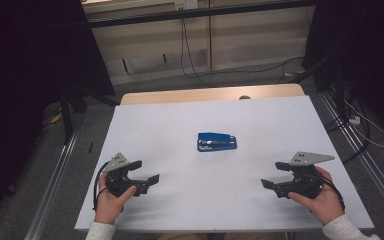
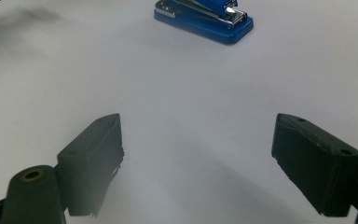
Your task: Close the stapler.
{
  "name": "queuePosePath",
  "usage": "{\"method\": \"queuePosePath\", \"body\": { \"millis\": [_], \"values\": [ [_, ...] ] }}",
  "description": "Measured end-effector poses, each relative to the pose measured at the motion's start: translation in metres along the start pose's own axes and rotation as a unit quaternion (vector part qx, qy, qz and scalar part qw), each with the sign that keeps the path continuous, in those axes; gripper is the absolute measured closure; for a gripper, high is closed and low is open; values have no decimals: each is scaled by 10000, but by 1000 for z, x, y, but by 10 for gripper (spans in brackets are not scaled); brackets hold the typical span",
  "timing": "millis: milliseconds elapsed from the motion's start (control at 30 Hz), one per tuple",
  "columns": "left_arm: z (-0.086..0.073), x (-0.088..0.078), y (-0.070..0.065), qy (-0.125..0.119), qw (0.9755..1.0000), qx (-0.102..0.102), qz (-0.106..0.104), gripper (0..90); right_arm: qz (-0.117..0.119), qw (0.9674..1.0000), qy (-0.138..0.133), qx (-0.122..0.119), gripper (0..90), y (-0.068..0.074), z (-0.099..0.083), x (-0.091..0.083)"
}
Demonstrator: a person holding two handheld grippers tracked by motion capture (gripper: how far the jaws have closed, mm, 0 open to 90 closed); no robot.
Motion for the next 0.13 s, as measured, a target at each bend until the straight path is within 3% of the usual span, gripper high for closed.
{"method": "queuePosePath", "body": {
  "millis": [133],
  "values": [
    [-2,-3,-1,82,9999,137,-7,73,1,10000,-8,8,162,0,-1,-3]
  ]
}}
Point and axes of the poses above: each handheld gripper's, and its own axes: x roughly forward along the jaws, z roughly out of its top, y roughly to its left, the point moved 1 cm from there along x, roughly forward along the jaws, and after that the axes turned 1 degree about -y, right-handed, at the moved point
